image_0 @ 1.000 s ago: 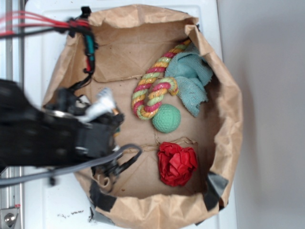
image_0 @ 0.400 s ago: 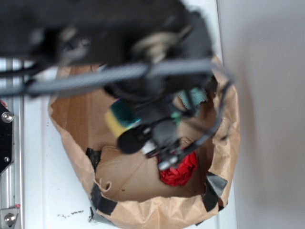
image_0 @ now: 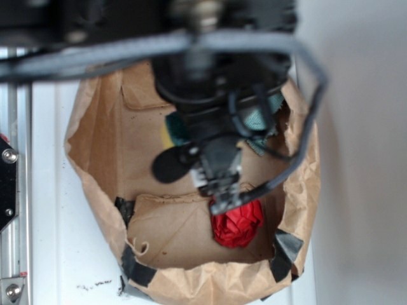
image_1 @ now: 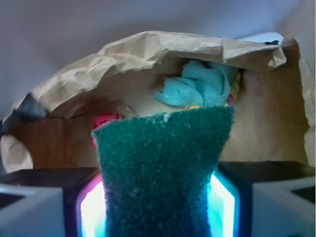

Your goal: Grab the green sponge.

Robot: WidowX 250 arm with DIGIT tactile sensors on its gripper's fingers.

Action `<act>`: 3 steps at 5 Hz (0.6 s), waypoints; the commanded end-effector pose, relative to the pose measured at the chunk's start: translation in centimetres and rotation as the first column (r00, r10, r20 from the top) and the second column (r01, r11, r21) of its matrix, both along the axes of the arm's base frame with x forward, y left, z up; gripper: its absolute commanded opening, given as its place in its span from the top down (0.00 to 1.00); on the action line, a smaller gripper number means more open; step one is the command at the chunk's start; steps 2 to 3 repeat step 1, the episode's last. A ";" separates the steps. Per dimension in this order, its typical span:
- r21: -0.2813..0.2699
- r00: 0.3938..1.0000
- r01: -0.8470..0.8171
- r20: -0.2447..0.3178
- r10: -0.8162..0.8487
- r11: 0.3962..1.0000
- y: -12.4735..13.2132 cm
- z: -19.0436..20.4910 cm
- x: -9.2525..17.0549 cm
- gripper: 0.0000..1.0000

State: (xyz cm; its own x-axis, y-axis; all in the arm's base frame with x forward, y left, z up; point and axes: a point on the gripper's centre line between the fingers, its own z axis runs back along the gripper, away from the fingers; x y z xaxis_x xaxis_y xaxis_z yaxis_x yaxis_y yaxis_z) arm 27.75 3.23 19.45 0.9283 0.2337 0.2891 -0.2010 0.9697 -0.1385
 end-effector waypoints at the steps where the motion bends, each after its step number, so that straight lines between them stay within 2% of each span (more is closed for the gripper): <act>1: 0.043 0.998 -0.034 0.057 0.031 0.999 -0.3 -0.2 -0.7 1.00; 3: 0.043 0.998 -0.034 0.057 0.031 0.999 -0.3 -0.2 -0.7 1.00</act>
